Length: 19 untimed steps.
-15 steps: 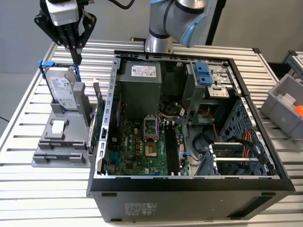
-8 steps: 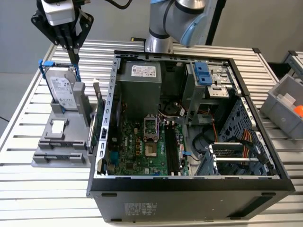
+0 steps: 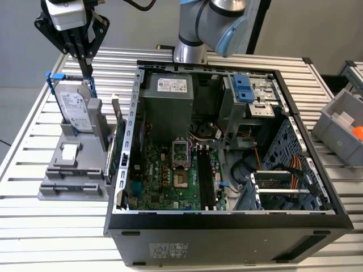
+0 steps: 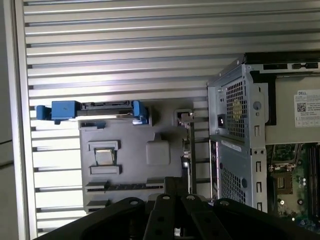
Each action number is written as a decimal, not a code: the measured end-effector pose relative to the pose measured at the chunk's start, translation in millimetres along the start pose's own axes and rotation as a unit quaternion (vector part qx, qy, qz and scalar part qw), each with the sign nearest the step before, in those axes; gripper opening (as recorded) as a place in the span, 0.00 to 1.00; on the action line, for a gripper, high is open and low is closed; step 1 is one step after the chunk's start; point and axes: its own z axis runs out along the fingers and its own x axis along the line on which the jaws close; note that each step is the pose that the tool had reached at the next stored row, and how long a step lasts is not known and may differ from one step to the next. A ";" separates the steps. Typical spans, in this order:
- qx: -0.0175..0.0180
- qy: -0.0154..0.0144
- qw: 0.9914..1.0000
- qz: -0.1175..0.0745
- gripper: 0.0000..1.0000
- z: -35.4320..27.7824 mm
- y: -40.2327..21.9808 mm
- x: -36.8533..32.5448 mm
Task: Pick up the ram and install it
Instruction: 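Reach for the ram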
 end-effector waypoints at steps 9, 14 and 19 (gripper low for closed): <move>0.000 0.000 1.000 0.000 0.00 0.2 0.0 0.5; 0.000 0.000 1.000 0.000 0.00 0.0 -0.4 6.4; 0.000 0.000 1.000 0.000 0.00 -0.2 -1.1 15.8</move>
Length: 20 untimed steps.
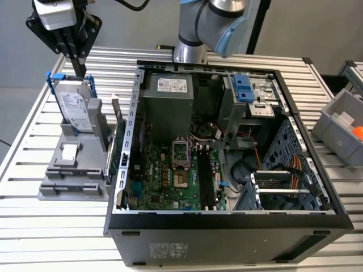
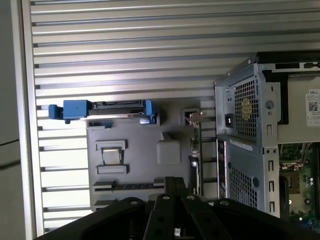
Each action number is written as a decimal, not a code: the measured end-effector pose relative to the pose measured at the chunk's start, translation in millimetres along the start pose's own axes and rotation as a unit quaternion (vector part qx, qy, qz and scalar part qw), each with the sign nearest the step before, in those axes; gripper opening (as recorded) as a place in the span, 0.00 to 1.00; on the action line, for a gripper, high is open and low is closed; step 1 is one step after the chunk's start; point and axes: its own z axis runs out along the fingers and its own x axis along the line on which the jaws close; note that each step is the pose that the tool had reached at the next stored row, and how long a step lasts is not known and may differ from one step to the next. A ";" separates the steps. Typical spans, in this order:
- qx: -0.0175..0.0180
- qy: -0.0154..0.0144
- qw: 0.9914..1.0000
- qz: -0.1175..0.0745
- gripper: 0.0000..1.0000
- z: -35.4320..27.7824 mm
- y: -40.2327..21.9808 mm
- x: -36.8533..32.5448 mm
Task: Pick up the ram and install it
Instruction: 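Reach for the ram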
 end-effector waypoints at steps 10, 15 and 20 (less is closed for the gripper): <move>0.000 0.000 1.000 0.000 0.00 -0.3 -1.0 14.8; 0.000 0.000 1.000 0.000 0.00 -0.3 -1.1 15.9; 0.000 0.000 1.000 0.000 0.00 -0.3 -1.2 16.6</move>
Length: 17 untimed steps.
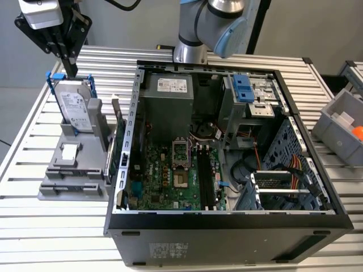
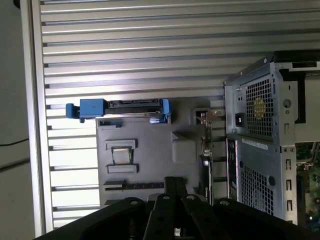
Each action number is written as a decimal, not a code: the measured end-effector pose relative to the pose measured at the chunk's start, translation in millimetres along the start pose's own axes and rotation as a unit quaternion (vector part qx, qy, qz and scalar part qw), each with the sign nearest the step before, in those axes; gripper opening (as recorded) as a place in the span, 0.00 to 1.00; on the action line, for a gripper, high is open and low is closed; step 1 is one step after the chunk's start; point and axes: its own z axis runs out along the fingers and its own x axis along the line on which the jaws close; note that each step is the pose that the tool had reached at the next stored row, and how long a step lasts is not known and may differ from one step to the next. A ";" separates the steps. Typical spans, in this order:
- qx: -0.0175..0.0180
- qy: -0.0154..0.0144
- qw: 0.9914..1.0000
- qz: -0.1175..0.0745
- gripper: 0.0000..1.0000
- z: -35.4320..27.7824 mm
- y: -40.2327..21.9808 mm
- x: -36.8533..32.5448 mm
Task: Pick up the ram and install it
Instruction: 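Reach for the ram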
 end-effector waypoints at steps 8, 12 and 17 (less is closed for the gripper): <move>0.000 0.000 1.000 0.000 0.00 0.1 -0.2 3.2; 0.000 0.000 1.000 0.000 0.00 0.2 -0.3 4.6; 0.000 0.000 1.000 0.000 0.00 0.2 -0.5 6.4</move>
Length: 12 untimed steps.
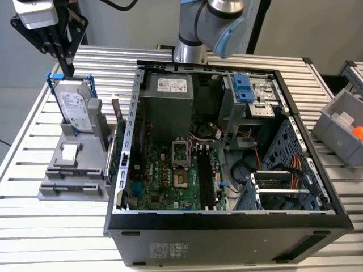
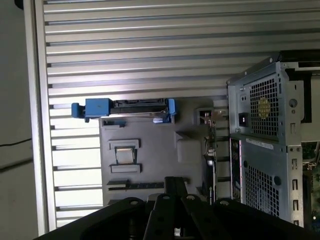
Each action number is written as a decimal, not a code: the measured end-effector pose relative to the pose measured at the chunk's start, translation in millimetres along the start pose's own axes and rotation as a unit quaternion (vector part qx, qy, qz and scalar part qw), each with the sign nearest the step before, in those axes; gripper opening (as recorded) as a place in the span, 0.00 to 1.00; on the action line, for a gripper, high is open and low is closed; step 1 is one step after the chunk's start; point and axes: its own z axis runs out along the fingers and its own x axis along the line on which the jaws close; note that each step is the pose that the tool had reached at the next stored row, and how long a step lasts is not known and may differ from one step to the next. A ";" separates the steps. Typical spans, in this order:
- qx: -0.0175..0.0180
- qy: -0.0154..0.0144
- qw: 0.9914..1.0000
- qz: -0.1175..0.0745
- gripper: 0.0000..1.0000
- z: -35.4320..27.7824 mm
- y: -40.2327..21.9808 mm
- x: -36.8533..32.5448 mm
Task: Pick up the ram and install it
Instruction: 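Reach for the ram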
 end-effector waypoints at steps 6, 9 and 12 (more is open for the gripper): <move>0.000 0.000 1.000 0.000 0.00 0.2 -0.1 2.0; 0.000 0.000 1.000 0.000 0.00 0.2 -0.2 2.9; 0.000 0.000 1.000 0.000 0.00 0.2 -0.5 4.0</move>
